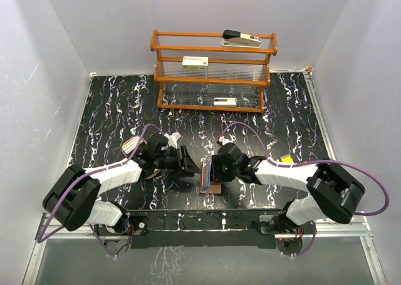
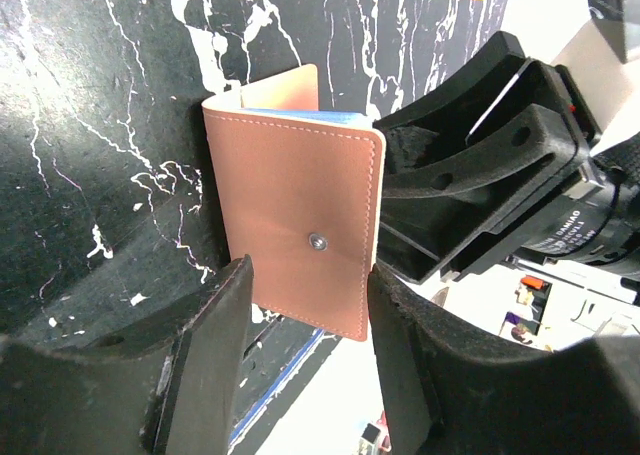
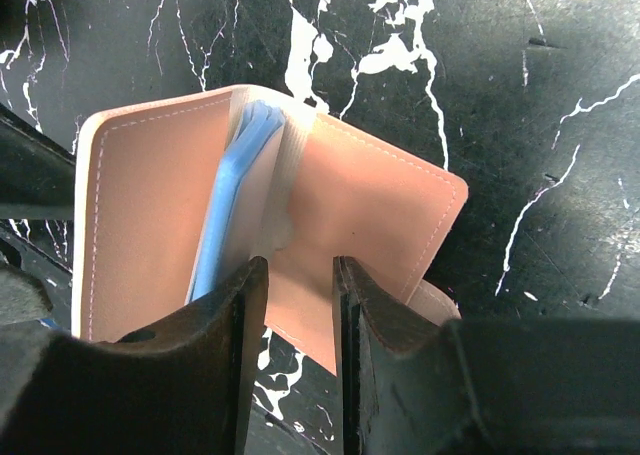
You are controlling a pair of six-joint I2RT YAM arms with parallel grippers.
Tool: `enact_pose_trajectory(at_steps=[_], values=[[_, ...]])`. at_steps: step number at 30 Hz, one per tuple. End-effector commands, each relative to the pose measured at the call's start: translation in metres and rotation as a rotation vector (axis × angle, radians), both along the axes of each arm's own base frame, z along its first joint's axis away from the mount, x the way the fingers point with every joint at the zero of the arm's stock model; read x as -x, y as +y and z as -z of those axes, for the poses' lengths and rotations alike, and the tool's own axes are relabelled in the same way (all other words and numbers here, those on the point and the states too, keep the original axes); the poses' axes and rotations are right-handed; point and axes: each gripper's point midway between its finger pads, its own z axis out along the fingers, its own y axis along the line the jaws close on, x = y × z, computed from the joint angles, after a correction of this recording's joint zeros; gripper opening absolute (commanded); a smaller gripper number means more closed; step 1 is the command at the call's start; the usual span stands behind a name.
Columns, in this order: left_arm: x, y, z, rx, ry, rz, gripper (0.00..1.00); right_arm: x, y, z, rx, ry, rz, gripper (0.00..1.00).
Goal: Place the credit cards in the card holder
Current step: Adjust the card holder at the center of the board.
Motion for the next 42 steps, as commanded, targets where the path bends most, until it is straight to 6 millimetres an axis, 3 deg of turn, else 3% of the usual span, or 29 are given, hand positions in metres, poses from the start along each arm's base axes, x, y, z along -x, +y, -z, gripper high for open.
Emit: enact_pose_trajectory(at_steps=[1,8,13,18,27,31,36,42], values=[[-0.002,-0.004,-0.003,-0.009,-0.009,0.029,0.48,-0.013,0.014,-0.025,-0.035,-0.065,-0.014,0.31],[-0.007,-0.012,-0.017,0.018,-0.007,0.04,0.51,-0.027,0.032,-0.058,-0.127,-0.135,-0.016,0.32],[-0.008,-0.009,-0.015,-0.008,-0.015,0.036,0.54,-0.026,0.044,-0.052,-0.154,-0.105,-0.043,0.32],[-0.005,-0.005,0.0,-0.05,0.021,0.045,0.52,-0.025,0.048,-0.045,-0.16,-0.086,-0.047,0.31],[-0.004,0.0,0.004,-0.09,0.025,0.04,0.48,-0.017,0.055,-0.058,-0.237,-0.074,-0.077,0.31],[-0.004,0.005,0.005,-0.117,0.019,0.03,0.37,-0.015,0.053,-0.053,-0.227,-0.063,-0.076,0.31],[0.0,0.005,0.009,-0.104,0.003,0.049,0.05,-0.016,0.044,-0.046,-0.181,-0.056,-0.05,0.31],[-0.002,-0.015,-0.008,0.043,-0.044,0.117,0.03,-0.018,0.025,-0.047,-0.11,-0.082,0.003,0.34]])
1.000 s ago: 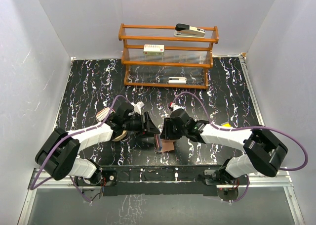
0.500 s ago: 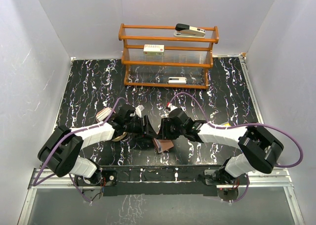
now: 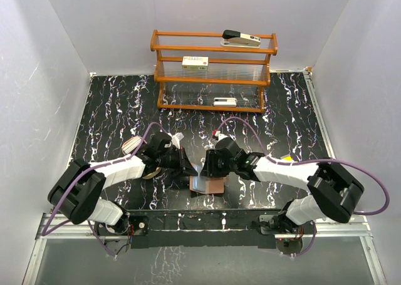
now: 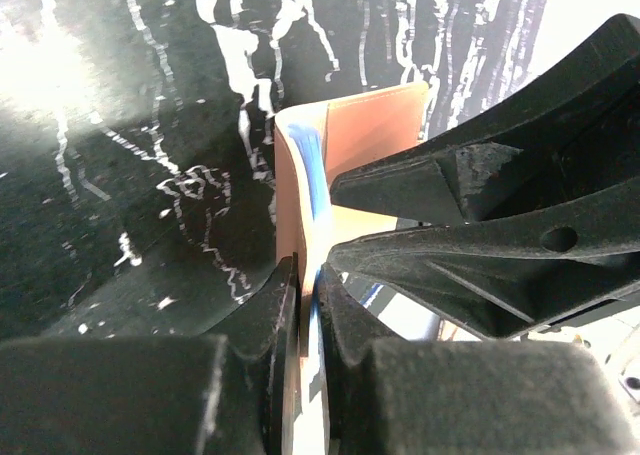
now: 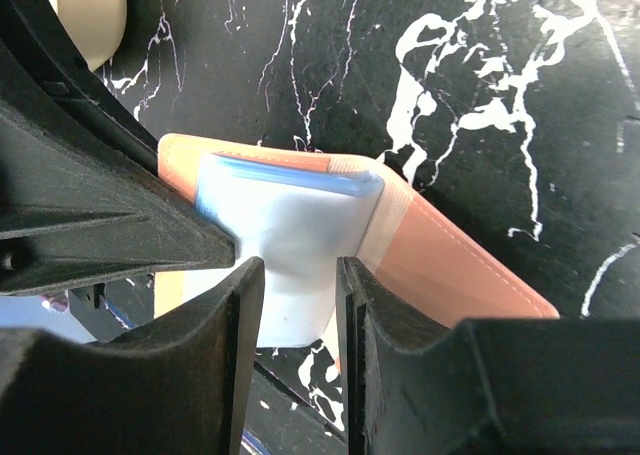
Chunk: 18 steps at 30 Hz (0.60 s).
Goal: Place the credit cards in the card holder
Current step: Adjust the card holder at the center of the board.
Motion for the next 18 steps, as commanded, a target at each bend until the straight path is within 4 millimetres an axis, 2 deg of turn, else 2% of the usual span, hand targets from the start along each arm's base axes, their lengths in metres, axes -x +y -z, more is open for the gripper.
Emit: enact_pose_trajectory(at_steps=[1,4,8,15,18], values=[[-0.001,-0.022,-0.028,0.16,-0.048,0.077,0.03,-0.008,-0.007,-0.019,0.003,-0.076,0.043,0.34],[-0.004,-0.026,-0.028,0.172,-0.028,0.065,0.06,-0.009,-0.015,-0.016,0.024,-0.084,0.069,0.33],[-0.003,-0.025,-0.023,0.182,-0.007,0.041,0.17,-0.008,-0.016,-0.007,0.029,-0.083,0.061,0.32],[0.004,-0.023,-0.02,0.212,0.004,0.036,0.19,-0.012,-0.016,0.0,0.06,-0.095,0.031,0.31],[0.004,-0.021,-0.017,0.198,0.0,0.029,0.12,-0.011,-0.016,0.001,0.062,-0.095,0.027,0.31]])
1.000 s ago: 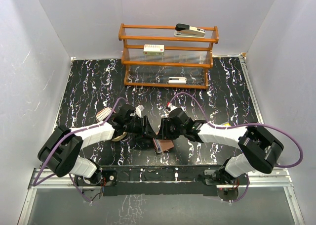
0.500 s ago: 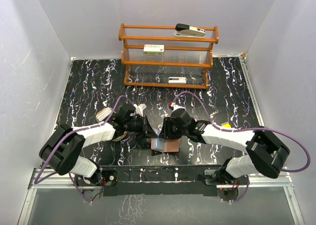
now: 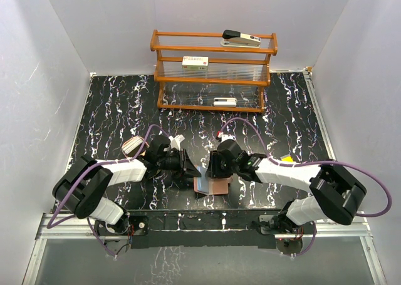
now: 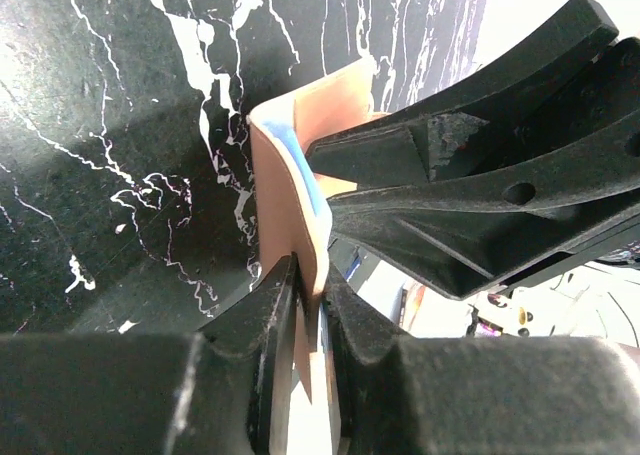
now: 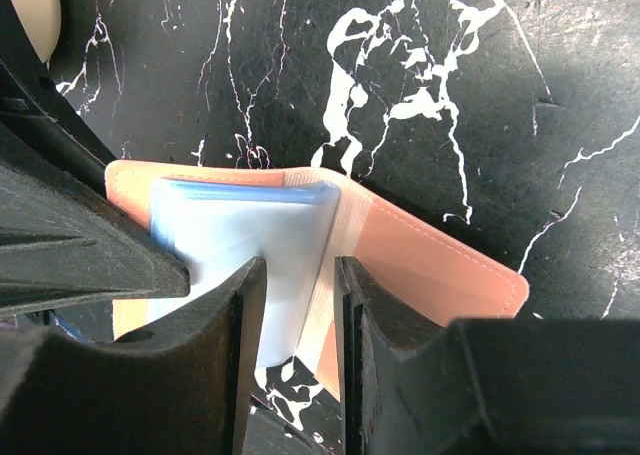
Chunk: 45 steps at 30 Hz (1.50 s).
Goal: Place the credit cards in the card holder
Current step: Adjust the card holder at the center of the board, then turn over the card slot in the card holder.
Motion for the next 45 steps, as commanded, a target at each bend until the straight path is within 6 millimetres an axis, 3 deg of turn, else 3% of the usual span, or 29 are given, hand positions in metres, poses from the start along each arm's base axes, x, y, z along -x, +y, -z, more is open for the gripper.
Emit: enact_pose_trajectory(at_steps=[1,4,11,21,25,27,28,29,31,35,38,45], values=[[-0.001,-0.005,-0.011,0.045,-0.034,0.018,0.13,-0.008,0.005,-0.007,-0.018,-0.051,-0.01,0.31],[-0.002,-0.005,-0.011,0.038,-0.036,0.015,0.27,-0.008,0.004,-0.005,-0.018,-0.05,-0.006,0.31],[-0.002,-0.003,-0.016,0.043,-0.053,0.009,0.31,-0.008,0.002,0.002,-0.007,-0.041,0.004,0.3],[-0.002,-0.002,-0.013,0.031,-0.063,0.006,0.0,-0.008,0.002,0.001,-0.01,-0.04,0.006,0.29],[-0.002,-0.003,-0.015,0.042,-0.06,0.007,0.0,-0.008,0.002,-0.001,-0.009,-0.042,0.008,0.3],[-0.001,-0.002,-0.016,0.04,-0.059,0.002,0.12,-0.009,0.002,-0.002,-0.012,-0.045,0.008,0.29],[-0.001,-0.001,-0.015,0.036,-0.061,-0.001,0.13,-0.009,0.002,-0.002,-0.012,-0.046,0.008,0.3],[-0.001,0.0,-0.016,0.035,-0.062,-0.004,0.12,-0.009,0.002,-0.002,-0.012,-0.046,0.009,0.3],[0.0,0.0,-0.017,0.042,-0.064,-0.007,0.0,-0.008,0.003,-0.003,-0.015,-0.043,0.007,0.3],[0.0,0.0,-0.017,0.056,-0.059,-0.018,0.0,-0.008,0.003,-0.003,-0.021,-0.041,0.01,0.31],[0.001,0.001,-0.013,0.045,-0.05,-0.024,0.0,-0.005,0.005,-0.01,-0.041,-0.034,0.003,0.37],[-0.002,0.004,-0.012,0.024,-0.063,-0.047,0.0,0.001,0.014,-0.045,-0.165,-0.043,0.006,0.51]])
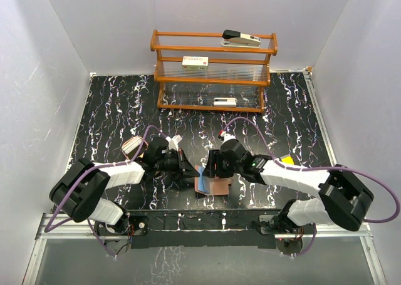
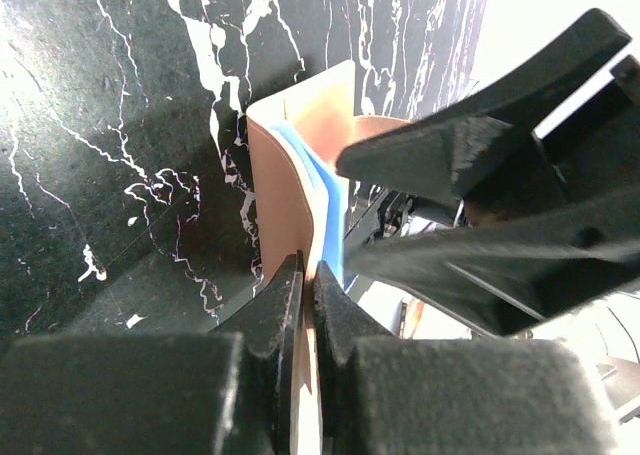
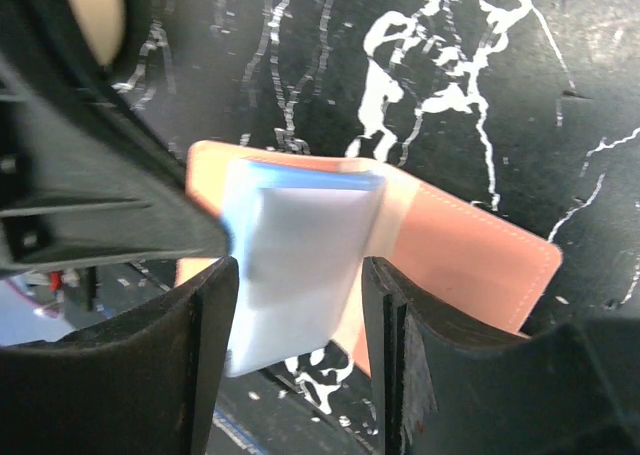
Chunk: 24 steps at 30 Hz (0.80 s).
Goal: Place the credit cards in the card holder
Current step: Turn over the card slot in the card holder.
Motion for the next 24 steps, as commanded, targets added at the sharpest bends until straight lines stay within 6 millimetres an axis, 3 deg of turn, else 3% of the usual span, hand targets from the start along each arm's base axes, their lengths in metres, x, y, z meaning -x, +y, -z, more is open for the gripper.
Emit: enact_pose_trajectory(at_steps=[1,5,24], values=[[-0.003,0.0,-0.013,0.02,-0.053,-0.015,0.0,-0.003,0.016,-0.04,-0.146,-0.047,-0.004,0.52],[-0.004,0.0,-0.011,0.013,-0.049,-0.021,0.0,0.004,0.023,-0.042,-0.185,-0.016,-0.03,0.55],[-0.001,0.0,-0.011,0.032,-0.033,-0.03,0.0,0.011,0.023,-0.017,-0.164,0.04,-0.037,0.53]])
